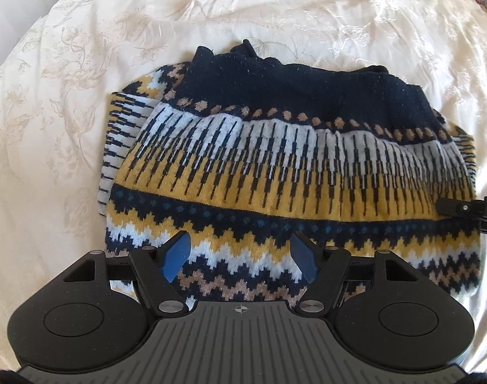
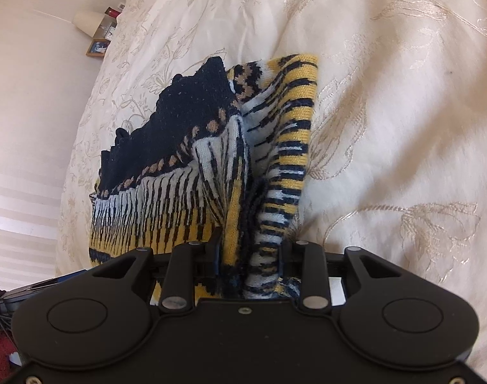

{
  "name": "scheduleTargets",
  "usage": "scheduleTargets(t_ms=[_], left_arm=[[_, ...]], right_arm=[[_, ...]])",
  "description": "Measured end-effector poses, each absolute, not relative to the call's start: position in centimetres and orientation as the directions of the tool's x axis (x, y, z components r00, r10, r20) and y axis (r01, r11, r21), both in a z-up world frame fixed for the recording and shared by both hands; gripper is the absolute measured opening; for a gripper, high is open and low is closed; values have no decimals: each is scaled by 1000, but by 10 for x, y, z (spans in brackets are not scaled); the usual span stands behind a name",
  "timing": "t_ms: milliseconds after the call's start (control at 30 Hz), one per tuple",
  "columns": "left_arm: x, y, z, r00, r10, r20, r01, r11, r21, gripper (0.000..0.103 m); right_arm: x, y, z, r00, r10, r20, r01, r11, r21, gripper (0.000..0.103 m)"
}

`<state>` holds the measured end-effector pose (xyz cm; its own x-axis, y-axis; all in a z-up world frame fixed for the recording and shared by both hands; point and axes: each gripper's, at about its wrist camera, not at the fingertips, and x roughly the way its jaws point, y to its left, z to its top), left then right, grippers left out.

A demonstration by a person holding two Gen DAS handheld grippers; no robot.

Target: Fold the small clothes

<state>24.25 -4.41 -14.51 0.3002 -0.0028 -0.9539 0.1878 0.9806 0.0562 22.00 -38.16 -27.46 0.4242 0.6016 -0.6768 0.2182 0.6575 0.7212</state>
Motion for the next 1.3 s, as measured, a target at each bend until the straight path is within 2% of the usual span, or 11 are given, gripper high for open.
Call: scheduleTargets(t_ms=[300, 733, 1000, 1300], left_arm=[[236, -45, -137, 318, -15, -948, 191, 980, 49, 68], [239, -11, -143, 294, -67, -954, 214, 977, -2, 68], [246, 36, -141, 300, -105, -948, 213, 976, -41, 68], [250, 98, -141, 292, -132, -947, 199, 977, -75, 68]], right_arm=[[218, -382, -271, 431, 591, -682, 224, 662, 715, 43], [213, -360, -228, 476, 486, -733, 262, 717, 646, 35], [219, -322, -175, 524, 472, -709, 227, 725, 651, 33], [252, -234, -130, 535, 522, -664, 131, 725, 676, 33]])
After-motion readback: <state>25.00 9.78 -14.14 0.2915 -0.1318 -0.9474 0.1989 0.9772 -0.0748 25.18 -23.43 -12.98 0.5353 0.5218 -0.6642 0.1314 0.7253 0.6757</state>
